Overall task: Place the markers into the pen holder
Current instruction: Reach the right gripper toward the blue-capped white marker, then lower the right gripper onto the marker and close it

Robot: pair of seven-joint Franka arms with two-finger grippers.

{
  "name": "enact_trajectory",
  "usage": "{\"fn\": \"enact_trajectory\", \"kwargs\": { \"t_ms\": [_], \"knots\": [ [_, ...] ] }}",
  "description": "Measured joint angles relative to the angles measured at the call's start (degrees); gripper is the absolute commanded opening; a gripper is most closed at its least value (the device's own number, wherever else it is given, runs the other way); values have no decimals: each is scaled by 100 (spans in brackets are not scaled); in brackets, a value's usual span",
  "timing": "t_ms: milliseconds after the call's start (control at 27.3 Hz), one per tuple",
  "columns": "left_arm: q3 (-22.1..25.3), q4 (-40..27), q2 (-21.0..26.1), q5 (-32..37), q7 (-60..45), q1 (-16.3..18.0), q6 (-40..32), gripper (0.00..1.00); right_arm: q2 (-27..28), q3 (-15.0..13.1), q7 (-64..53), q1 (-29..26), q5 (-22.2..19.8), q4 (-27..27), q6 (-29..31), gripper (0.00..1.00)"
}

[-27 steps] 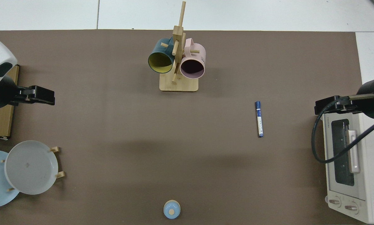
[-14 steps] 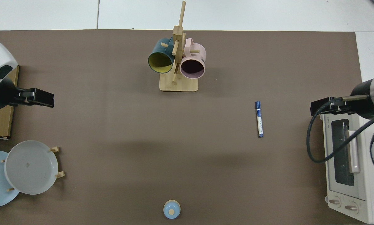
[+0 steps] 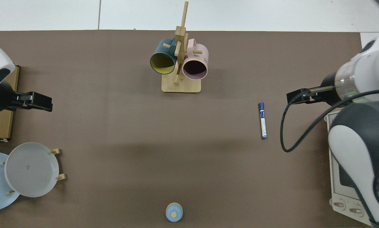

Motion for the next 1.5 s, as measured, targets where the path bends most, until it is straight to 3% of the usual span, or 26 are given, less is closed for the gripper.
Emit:
{"fn": "enact_trajectory", "kwargs": {
  "t_ms": [256,513,1172,1391,1501],
  "knots": [
    [-1,-84,0,0,2,0,0,100,933,-1,172,142,-1,-15,869,100],
    [-1,-111,0,0,2,0,-1,100,1486,-7,282,169,-5,-42,1184,100],
    [-1,-204,-1,0,3,0,-3,100,2093,-58,363,129,-321,-838,2120,100],
    [-1,-228,-1,0,3,0,-3,100,2096,-59,366,79,-326,-1214,2519,95],
    [-1,-229,-1,0,3,0,-3,100,2095,-63,382,68,-326,-1246,2544,88]
  ]
}}
